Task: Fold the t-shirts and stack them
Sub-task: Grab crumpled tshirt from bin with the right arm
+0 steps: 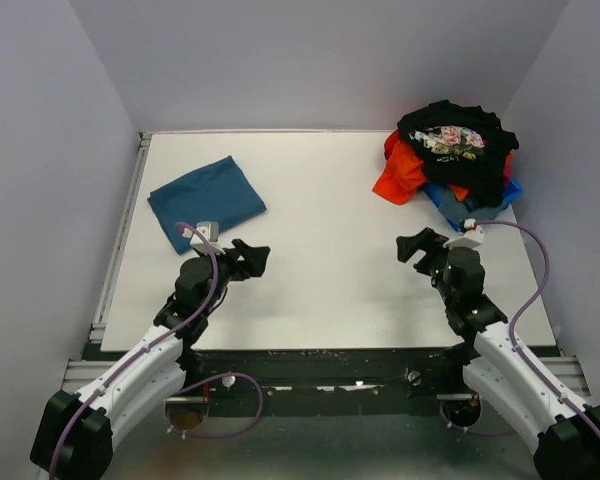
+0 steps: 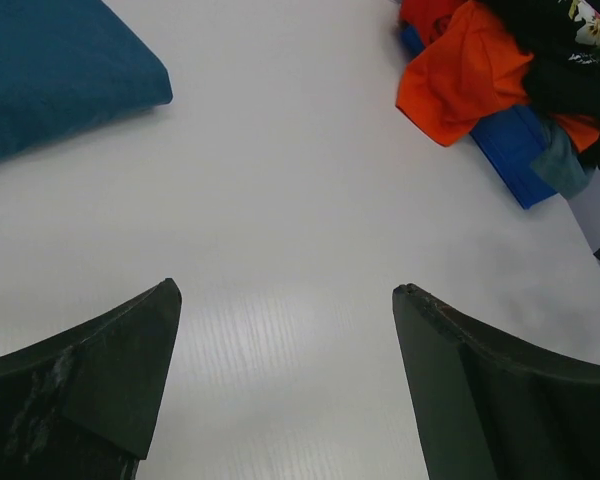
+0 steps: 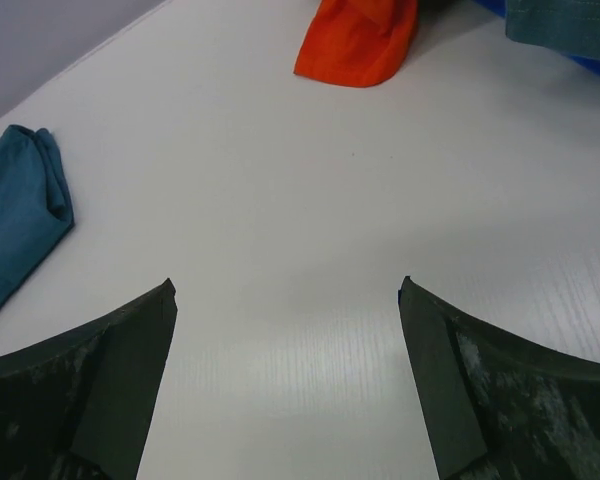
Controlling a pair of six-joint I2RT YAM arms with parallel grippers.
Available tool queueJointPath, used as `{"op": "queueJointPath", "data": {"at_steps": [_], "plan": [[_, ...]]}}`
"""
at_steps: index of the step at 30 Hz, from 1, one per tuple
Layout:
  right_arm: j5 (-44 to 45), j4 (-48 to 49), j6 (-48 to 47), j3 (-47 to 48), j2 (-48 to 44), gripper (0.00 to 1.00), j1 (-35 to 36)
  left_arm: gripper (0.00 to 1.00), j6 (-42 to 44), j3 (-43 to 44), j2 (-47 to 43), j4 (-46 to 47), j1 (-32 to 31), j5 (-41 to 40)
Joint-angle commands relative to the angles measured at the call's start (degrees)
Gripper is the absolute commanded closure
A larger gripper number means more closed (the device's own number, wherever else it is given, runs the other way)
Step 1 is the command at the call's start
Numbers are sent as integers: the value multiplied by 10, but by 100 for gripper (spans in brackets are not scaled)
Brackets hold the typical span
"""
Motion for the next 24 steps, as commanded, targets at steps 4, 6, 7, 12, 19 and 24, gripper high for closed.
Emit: {"op": "queueJointPath", "data": {"at_steps": [4, 6, 7, 12, 19, 24], "plan": [[-45, 47, -36, -10, 15, 0, 3, 1, -4, 2, -6, 12, -2, 21], [-33, 33, -39, 20, 44, 0, 3, 1, -5, 1, -10, 11, -2, 22], [-24, 11, -41, 45, 62, 0, 3, 1, -6, 1, -12, 10, -1, 23], [46, -120, -61, 218, 167, 1, 2, 1, -11, -2, -18, 11, -1, 30], [93, -220, -75, 455, 321, 12, -48, 1, -11, 0, -17, 8, -2, 30], [141, -258, -81, 582, 439, 13, -71, 1, -15, -3, -17, 11, -1, 32]]}}
